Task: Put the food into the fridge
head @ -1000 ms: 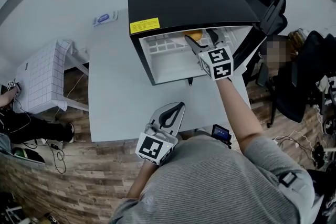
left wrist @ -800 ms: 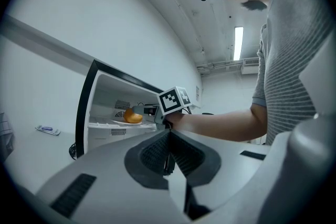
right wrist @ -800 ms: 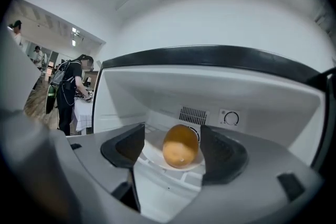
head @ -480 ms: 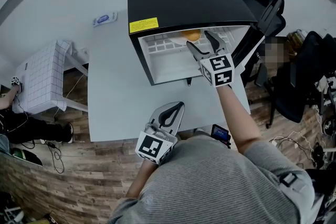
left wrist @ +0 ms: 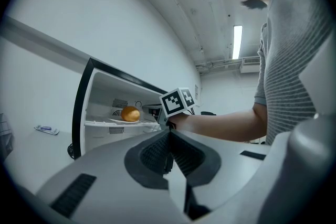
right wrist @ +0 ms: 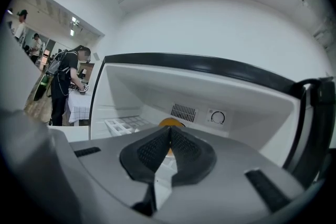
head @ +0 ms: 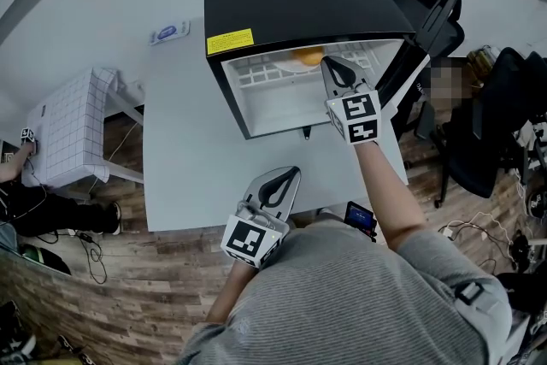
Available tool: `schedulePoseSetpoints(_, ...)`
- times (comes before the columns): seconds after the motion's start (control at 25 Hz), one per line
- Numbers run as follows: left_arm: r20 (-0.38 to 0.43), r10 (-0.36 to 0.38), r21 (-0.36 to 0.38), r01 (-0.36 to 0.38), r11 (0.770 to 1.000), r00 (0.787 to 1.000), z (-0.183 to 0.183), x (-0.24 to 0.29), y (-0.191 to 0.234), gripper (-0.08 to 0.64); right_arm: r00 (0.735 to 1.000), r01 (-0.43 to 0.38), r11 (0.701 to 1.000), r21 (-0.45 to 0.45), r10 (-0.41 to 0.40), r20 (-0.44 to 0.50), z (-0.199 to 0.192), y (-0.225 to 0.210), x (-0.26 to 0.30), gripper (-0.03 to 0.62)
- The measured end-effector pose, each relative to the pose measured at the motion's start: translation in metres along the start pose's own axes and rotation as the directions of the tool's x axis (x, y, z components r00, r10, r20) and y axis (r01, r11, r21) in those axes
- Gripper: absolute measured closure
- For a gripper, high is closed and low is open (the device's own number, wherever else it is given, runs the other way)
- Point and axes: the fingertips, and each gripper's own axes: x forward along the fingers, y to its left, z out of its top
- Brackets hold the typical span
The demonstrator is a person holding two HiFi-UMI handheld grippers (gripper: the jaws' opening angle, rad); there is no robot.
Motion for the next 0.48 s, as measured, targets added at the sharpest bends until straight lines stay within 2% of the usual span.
schedulePoseSetpoints(0.48, -0.041, 0.005, -0.005, -0.005, 1.0, 0.999, -0.0055, 0.0011, 0.0027, 0.549, 1.0, -0.015, 1.0, 0.02, 0.015, -0.002, -0.0038, 0.0015, -0.0081, 0.58)
